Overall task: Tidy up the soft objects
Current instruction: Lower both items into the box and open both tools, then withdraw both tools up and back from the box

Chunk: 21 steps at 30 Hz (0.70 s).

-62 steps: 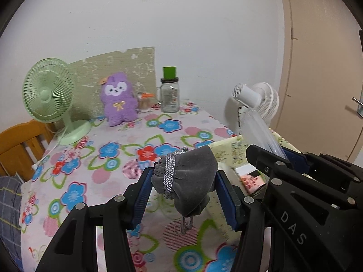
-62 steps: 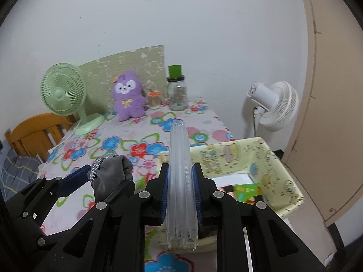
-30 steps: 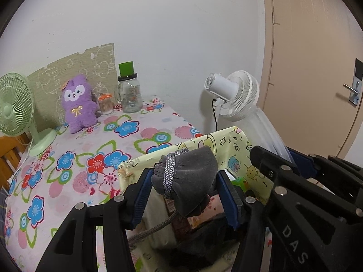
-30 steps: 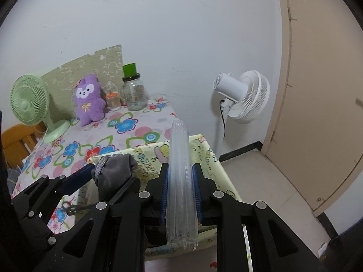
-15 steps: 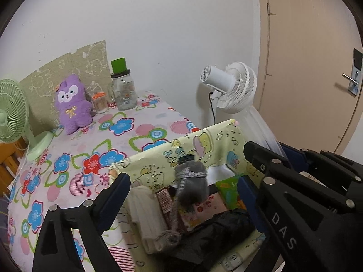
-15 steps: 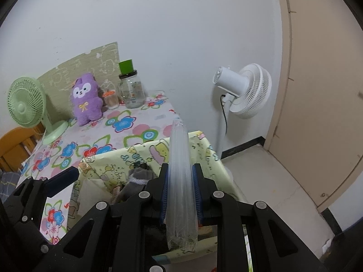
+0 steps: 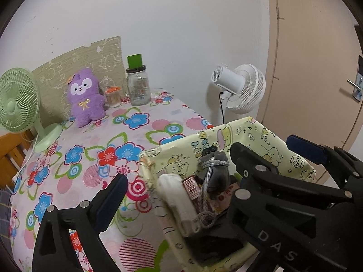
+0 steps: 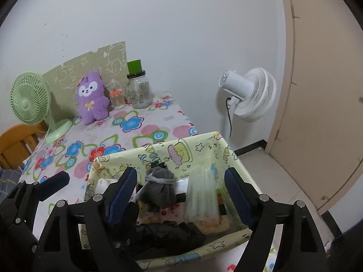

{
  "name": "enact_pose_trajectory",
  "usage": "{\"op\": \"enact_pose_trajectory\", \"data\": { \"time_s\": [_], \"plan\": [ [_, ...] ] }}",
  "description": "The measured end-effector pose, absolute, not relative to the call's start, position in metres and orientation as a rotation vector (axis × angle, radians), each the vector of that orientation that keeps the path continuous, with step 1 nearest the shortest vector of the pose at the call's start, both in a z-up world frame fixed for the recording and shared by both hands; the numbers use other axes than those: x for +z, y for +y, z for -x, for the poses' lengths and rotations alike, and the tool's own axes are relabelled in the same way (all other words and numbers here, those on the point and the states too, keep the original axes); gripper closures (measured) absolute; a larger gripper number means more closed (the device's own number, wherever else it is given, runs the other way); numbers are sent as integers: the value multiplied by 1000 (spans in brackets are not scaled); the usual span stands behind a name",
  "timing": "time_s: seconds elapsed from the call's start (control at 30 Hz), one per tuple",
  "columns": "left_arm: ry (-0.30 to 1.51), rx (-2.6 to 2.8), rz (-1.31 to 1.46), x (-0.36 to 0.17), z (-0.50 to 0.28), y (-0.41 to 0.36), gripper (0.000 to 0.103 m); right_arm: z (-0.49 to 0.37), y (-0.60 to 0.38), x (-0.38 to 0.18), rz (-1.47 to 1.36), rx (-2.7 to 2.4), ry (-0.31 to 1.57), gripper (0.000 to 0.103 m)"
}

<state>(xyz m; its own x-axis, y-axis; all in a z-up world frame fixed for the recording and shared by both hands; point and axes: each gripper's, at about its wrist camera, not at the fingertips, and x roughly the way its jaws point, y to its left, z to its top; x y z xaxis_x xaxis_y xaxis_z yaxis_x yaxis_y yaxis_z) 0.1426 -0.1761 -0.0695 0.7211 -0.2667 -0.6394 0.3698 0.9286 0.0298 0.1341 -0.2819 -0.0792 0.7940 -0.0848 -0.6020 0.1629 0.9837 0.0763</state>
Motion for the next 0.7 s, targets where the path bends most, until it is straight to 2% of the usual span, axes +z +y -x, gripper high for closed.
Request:
{"op": "enact_pose_trajectory", "data": {
  "time_s": [0.7],
  "plan": [
    [671,-275,-125,-69,-129,-117,2,-117,-227,-77,-106,-97,654,18]
  ]
}}
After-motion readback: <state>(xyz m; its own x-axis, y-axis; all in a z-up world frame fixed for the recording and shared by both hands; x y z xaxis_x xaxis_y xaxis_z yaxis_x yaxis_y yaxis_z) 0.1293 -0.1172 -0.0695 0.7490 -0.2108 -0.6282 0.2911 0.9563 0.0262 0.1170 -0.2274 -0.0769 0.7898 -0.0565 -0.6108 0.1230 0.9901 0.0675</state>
